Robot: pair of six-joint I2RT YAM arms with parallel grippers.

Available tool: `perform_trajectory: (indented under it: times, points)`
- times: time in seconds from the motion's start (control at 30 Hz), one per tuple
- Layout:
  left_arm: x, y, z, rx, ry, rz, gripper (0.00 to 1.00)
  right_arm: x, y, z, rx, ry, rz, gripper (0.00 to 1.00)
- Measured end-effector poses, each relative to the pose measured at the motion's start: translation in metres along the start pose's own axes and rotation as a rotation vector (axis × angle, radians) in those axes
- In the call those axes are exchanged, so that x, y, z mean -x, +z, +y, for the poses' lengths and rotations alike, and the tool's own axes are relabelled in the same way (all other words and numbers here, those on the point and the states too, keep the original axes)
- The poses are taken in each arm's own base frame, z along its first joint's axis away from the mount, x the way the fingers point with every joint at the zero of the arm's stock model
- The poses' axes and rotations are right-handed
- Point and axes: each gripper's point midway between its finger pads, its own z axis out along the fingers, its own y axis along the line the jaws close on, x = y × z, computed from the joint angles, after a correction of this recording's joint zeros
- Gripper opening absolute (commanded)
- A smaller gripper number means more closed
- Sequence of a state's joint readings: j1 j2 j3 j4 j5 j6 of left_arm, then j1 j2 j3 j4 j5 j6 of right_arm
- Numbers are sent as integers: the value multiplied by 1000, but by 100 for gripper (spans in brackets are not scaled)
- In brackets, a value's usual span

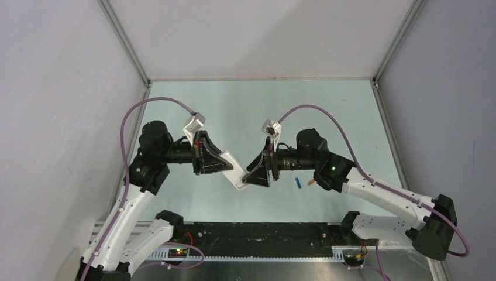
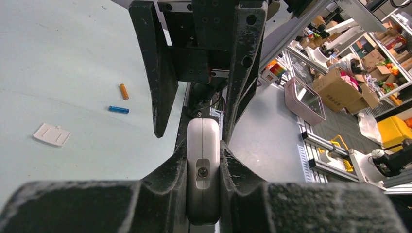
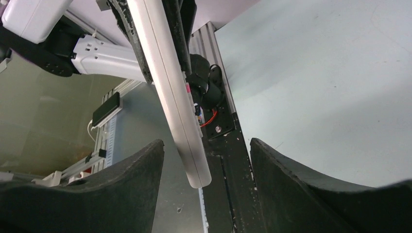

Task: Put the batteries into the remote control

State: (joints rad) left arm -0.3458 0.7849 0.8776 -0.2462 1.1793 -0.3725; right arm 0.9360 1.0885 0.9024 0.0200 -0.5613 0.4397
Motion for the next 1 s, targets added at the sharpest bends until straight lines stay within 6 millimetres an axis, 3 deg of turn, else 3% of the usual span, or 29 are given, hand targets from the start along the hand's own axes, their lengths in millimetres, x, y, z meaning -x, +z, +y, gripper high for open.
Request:
perform_trajectory:
  times: [0.3,0.37,0.43,0.47,0.6,0.7,0.83,1.0]
  points:
    - [0,4,9,19,-67,5,2,-11,11,2,57,19,68,45]
    - [0,5,12,34,-94,3,6,-13,14,1,63,28,74,36]
    - [1,5,15,47,-119,0,13,-13,16,-1,66,47,78,20]
    - [1,6,16,51,-133,-1,25,-13,17,-1,76,61,81,12]
    - [2,6,19,66,-189,-5,56,-12,17,5,139,90,95,3]
    - [4,7,23,93,-213,-18,64,-9,23,-1,132,147,91,2]
    - [8,7,30,148,-251,-51,56,-5,26,-5,129,206,79,1]
    - [15,5,39,219,-294,-100,23,8,29,-1,170,247,47,1]
